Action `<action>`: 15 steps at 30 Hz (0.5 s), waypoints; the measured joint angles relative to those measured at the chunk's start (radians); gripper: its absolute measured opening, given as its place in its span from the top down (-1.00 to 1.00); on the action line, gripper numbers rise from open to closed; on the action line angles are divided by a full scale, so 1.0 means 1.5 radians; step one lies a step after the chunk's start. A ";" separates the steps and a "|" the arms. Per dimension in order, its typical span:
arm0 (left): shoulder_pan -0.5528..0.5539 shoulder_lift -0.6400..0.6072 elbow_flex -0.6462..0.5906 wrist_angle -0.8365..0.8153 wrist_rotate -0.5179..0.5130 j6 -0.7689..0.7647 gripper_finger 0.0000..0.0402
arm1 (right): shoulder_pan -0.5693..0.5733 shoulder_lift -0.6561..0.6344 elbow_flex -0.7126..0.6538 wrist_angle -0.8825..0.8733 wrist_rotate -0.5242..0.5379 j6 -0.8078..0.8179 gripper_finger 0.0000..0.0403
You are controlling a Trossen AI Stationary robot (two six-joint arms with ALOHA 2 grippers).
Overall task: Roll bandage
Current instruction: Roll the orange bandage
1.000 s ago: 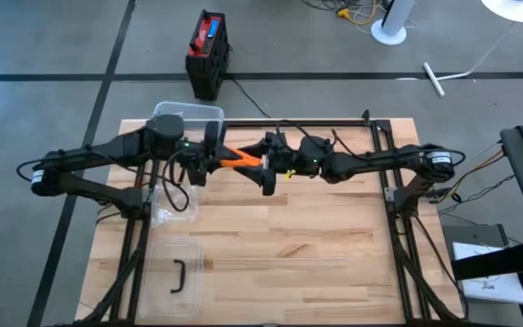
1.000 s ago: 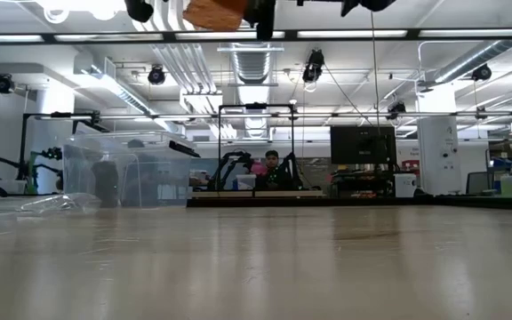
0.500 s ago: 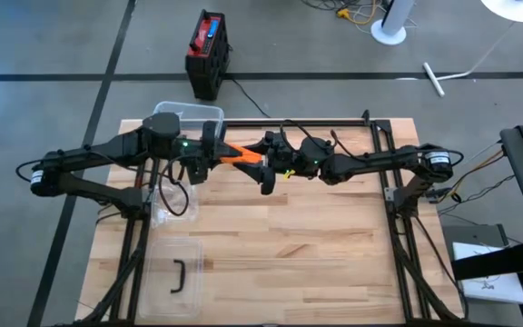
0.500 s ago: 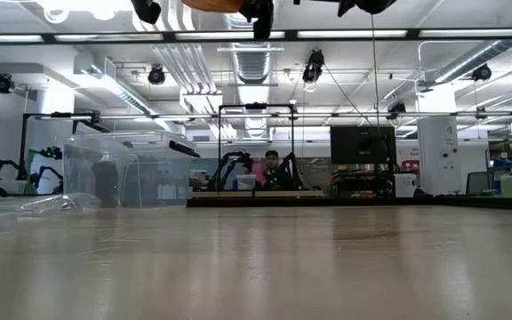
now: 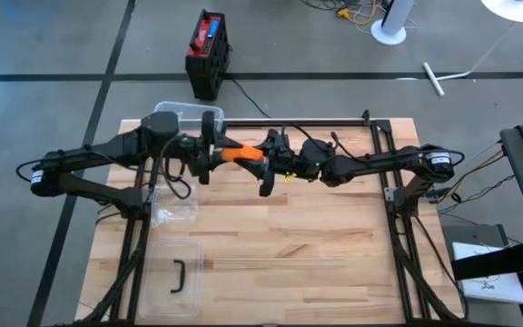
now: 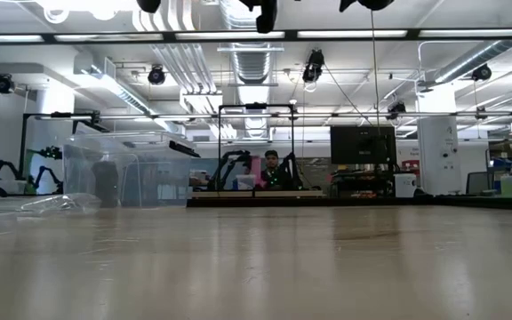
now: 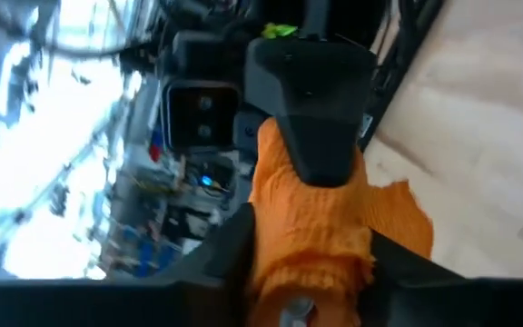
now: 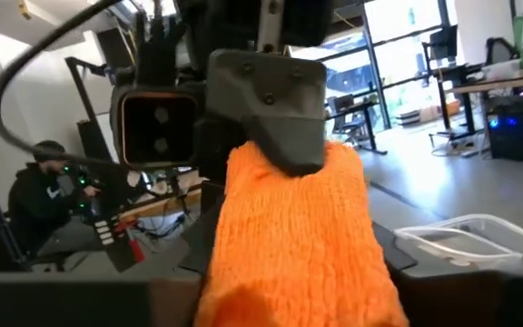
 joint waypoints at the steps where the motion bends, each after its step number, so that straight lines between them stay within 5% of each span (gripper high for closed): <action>1: 0.000 0.000 0.000 -0.001 -0.002 -0.029 0.39 | 0.000 -0.001 0.000 -0.001 0.004 -0.003 0.33; 10: 0.000 -0.002 0.000 -0.026 -0.085 -0.430 -0.17 | 0.003 -0.020 -0.001 -0.027 0.070 -0.135 0.45; 15: 0.011 0.012 -0.017 -0.015 -0.038 -0.543 -0.40 | 0.021 -0.026 -0.002 -0.048 0.121 -0.276 0.44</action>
